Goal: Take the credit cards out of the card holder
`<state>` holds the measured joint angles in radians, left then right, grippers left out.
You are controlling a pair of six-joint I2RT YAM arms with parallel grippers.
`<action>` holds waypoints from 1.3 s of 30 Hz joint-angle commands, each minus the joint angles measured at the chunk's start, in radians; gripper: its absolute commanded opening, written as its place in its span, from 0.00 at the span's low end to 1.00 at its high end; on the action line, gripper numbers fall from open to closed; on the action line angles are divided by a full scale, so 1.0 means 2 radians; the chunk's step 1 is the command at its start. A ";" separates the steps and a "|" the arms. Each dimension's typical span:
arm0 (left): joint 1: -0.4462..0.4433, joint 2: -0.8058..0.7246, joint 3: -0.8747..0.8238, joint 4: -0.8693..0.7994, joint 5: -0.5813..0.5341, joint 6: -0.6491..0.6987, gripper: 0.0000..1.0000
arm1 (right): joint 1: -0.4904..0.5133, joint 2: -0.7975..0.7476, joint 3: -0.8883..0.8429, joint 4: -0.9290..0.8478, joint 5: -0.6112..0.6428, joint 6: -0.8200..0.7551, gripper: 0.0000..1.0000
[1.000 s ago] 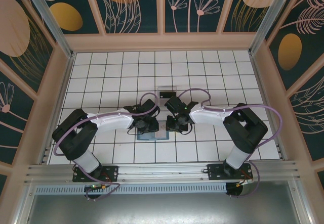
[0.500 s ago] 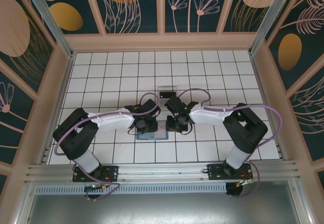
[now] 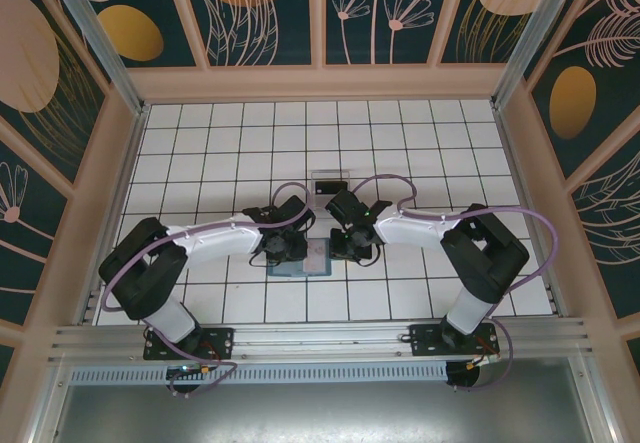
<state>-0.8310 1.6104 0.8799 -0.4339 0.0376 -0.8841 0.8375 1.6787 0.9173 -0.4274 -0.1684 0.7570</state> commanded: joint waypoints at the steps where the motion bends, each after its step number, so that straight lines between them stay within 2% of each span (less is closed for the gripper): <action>1: 0.002 -0.020 -0.004 -0.003 0.005 -0.007 0.16 | -0.006 -0.003 -0.005 -0.036 0.031 -0.007 0.23; 3: 0.002 -0.023 -0.007 0.008 0.011 -0.010 0.16 | -0.007 -0.005 -0.007 -0.037 0.031 -0.007 0.23; 9: 0.002 -0.038 -0.057 0.139 0.108 -0.050 0.21 | -0.007 -0.006 -0.006 -0.039 0.032 -0.007 0.23; 11: 0.002 -0.032 -0.064 0.163 0.125 -0.059 0.22 | -0.007 -0.007 -0.008 -0.039 0.032 -0.007 0.23; 30: 0.003 -0.018 -0.072 0.132 0.089 -0.048 0.22 | -0.008 -0.011 -0.013 -0.039 0.031 -0.007 0.23; 39: 0.003 -0.006 -0.074 0.135 0.090 -0.045 0.24 | -0.008 -0.012 -0.014 -0.038 0.030 -0.006 0.23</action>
<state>-0.8307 1.5780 0.7395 -0.1421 0.2276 -0.9852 0.8299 1.6711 0.9146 -0.4458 -0.1497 0.7570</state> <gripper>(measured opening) 0.235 0.226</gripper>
